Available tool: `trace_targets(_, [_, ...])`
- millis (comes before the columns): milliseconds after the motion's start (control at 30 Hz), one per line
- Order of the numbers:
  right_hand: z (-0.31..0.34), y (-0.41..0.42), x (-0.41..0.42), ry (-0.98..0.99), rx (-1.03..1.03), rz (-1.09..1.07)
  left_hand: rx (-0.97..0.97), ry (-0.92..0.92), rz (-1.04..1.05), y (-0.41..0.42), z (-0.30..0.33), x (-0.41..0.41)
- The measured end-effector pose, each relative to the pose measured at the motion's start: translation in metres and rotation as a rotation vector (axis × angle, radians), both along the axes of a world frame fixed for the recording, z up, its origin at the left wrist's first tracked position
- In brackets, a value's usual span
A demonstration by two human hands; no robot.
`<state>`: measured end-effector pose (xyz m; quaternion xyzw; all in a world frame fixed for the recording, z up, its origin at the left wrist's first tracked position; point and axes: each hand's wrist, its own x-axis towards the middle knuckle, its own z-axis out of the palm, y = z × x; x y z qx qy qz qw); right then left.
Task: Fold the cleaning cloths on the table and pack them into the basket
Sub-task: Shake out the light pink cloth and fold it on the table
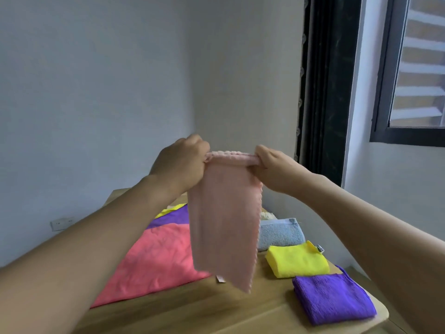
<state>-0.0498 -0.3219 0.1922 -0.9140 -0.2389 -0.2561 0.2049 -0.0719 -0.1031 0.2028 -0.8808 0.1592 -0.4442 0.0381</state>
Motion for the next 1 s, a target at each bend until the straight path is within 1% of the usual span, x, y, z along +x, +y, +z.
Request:
trace_targets(67, [0.007, -0.003, -0.005, -0.086, -0.004, 0.07, 0.012, -0.083, -0.155, 0.01, 0.002, -0.009])
trace_targets(133, [0.013, -0.007, -0.016, -0.136, -0.012, 0.12, 0.039, -0.077, -0.225, 0.014, 0.003, -0.026])
trace_targets(167, [0.014, -0.01, -0.023, -0.144, -0.008, 0.143, 0.03, -0.046, -0.23, 0.016, 0.001, -0.035])
trace_targets(233, [0.009, -0.013, -0.041, -0.122, 0.04, 0.188, -0.047, 0.05, -0.229, 0.02, -0.008, -0.059])
trace_targets(300, [-0.009, -0.015, -0.062, -0.015, 0.066, 0.212, -0.19, 0.266, -0.269, 0.025, -0.031, -0.084])
trace_targets(333, [-0.023, -0.017, -0.071, 0.082, 0.049, 0.212, -0.261, 0.422, -0.301, 0.027, -0.048, -0.094])
trace_targets(367, [-0.041, -0.019, -0.081, 0.227, 0.028, 0.213, -0.306, 0.595, -0.331, 0.027, -0.067, -0.105])
trace_targets(400, [-0.061, -0.021, -0.091, 0.411, -0.006, 0.21, -0.322, 0.76, -0.349, 0.026, -0.088, -0.116])
trace_targets(467, [-0.106, -0.024, -0.11, 0.791, -0.145, 0.191, -0.301, 1.013, -0.375, 0.022, -0.133, -0.137])
trace_targets(500, [-0.127, -0.025, -0.117, 0.948, -0.217, 0.186, -0.298, 1.097, -0.384, 0.02, -0.154, -0.144])
trace_targets(533, [-0.147, -0.025, -0.123, 1.066, -0.268, 0.18, -0.317, 1.154, -0.367, 0.018, -0.174, -0.15])
trace_targets(567, [-0.163, -0.025, -0.128, 1.136, -0.299, 0.168, -0.348, 1.185, -0.326, 0.018, -0.19, -0.154])
trace_targets(600, [-0.174, -0.024, -0.131, 1.165, -0.315, 0.151, -0.376, 1.197, -0.271, 0.017, -0.203, -0.156])
trace_targets(667, [-0.186, -0.022, -0.13, 1.161, -0.308, 0.118, -0.426, 1.183, -0.169, 0.017, -0.216, -0.157])
trace_targets(733, [-0.187, -0.018, -0.122, 1.109, -0.277, 0.1, -0.516, 1.136, -0.16, 0.021, -0.224, -0.146])
trace_targets(867, [-0.19, -0.003, -0.09, 0.88, -0.251, 0.022, -0.734, 1.009, -0.209, 0.036, -0.237, -0.106])
trace_targets(1000, [-0.211, 0.019, -0.047, 0.647, -0.135, -0.034, -0.897, 0.856, -0.083, 0.047, -0.261, -0.055])
